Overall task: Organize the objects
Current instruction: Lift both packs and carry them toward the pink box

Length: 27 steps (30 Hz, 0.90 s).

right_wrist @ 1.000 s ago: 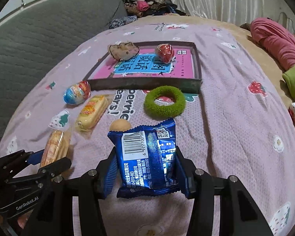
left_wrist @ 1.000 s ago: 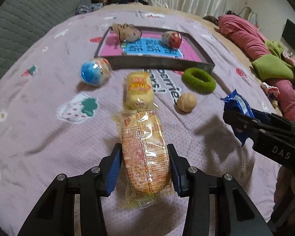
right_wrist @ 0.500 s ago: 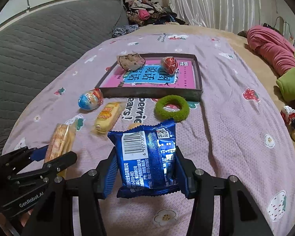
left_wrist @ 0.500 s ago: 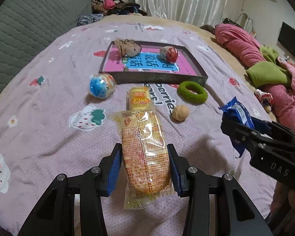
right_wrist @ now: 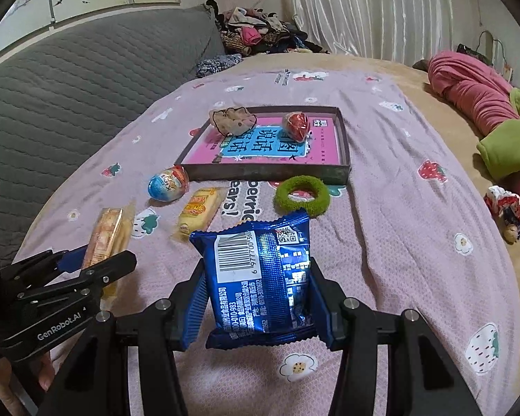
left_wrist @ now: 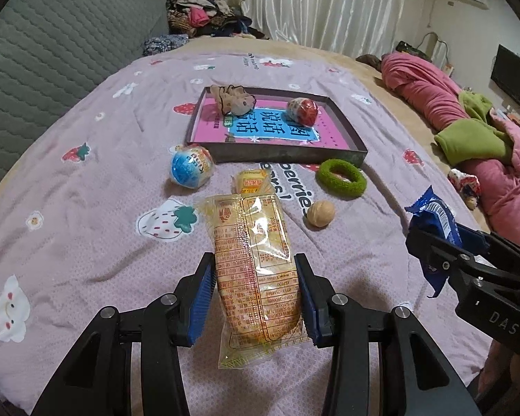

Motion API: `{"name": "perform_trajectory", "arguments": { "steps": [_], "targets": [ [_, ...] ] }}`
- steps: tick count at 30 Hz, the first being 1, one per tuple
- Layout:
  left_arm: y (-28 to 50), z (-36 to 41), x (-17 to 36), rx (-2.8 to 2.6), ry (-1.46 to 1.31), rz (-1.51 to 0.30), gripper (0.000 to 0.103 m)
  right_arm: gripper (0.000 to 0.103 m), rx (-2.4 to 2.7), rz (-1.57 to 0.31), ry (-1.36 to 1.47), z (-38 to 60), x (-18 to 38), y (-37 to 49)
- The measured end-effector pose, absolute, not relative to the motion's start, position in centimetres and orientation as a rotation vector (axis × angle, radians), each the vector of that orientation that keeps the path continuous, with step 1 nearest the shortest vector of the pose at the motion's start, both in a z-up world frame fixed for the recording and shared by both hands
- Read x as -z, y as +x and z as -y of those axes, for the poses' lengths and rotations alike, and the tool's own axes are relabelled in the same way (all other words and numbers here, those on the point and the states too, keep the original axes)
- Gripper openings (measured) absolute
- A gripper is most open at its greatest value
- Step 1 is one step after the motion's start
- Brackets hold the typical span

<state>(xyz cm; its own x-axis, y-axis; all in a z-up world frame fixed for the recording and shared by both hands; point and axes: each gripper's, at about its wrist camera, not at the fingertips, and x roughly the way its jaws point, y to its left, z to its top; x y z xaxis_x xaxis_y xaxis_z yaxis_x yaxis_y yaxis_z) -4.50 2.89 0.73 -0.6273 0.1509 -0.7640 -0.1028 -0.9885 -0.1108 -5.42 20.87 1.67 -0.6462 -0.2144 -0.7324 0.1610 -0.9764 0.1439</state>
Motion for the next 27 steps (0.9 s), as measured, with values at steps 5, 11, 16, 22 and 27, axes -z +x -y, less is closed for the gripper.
{"name": "perform_trajectory", "arguments": {
  "steps": [5, 11, 16, 22, 27],
  "targets": [
    [-4.6, -2.9, -1.0, -2.718, -1.278, 0.076, 0.046, 0.052, 2.685, 0.106, 1.181, -20.9, -2.2, -5.1],
    [-4.7, -3.0, -1.7, -2.735, -1.256, 0.068, 0.046, 0.052, 2.700, 0.106, 1.139, -20.9, -3.1, -4.6],
    [-5.2, -2.8, -2.8, -2.757, -1.224, 0.069, 0.046, 0.052, 2.716, 0.098, 1.098, -20.9, -4.3, -4.6],
    [-5.9, -3.0, -4.6, -2.772, -1.187, 0.047, 0.046, 0.052, 2.732, 0.098, 1.044, -21.2, -5.9, -4.8],
    [-6.8, -3.4, -6.5, -2.783, -1.139, 0.032, 0.046, 0.052, 2.750, 0.086, 0.994, -21.5, -7.7, -5.3]
  ]
}}
